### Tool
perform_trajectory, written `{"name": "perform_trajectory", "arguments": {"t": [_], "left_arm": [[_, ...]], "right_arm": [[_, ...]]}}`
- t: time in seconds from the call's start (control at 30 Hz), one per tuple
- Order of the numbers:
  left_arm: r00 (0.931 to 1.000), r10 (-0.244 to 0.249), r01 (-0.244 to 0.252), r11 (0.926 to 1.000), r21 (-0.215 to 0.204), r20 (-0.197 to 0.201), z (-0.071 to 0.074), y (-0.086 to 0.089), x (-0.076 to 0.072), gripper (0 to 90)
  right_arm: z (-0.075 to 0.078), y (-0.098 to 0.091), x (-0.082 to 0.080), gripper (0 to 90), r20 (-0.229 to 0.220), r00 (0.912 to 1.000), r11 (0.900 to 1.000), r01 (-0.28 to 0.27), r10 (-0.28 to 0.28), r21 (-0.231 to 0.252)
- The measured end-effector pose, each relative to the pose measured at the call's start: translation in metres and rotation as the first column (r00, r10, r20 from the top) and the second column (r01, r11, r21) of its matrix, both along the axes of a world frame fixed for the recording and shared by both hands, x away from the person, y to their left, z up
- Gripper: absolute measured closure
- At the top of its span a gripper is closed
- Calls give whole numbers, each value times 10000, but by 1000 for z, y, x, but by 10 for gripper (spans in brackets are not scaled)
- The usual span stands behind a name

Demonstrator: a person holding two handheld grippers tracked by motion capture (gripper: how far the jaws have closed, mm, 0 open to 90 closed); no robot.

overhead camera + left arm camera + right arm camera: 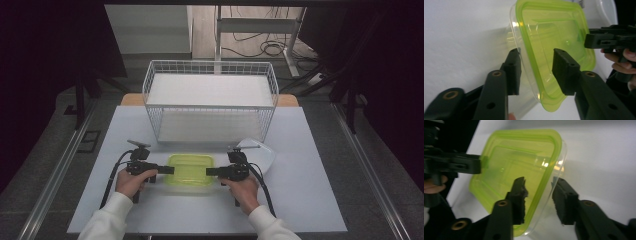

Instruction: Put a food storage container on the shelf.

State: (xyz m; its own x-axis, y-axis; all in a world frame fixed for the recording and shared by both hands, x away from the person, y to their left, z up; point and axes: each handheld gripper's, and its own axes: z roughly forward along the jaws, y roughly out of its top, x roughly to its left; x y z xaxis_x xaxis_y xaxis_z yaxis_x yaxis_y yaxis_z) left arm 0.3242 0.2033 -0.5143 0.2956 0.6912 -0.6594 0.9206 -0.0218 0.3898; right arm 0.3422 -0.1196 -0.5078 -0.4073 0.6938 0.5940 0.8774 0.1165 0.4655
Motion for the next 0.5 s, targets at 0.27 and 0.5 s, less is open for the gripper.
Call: {"name": "perform_trajectory", "arguments": {"t": [0.27,0.5], "left_arm": [[9998,215,-216,9995,-241,-32,2,-2,-6,640],[9983,223,-228,9997,82,543,10,-4,-15,759]], "right_arm": [[-5,-6,0,735,-590,9974,9973,448,-414,579],[0,-12,-4,781,-734,9963,9956,505,-448,785]]}}
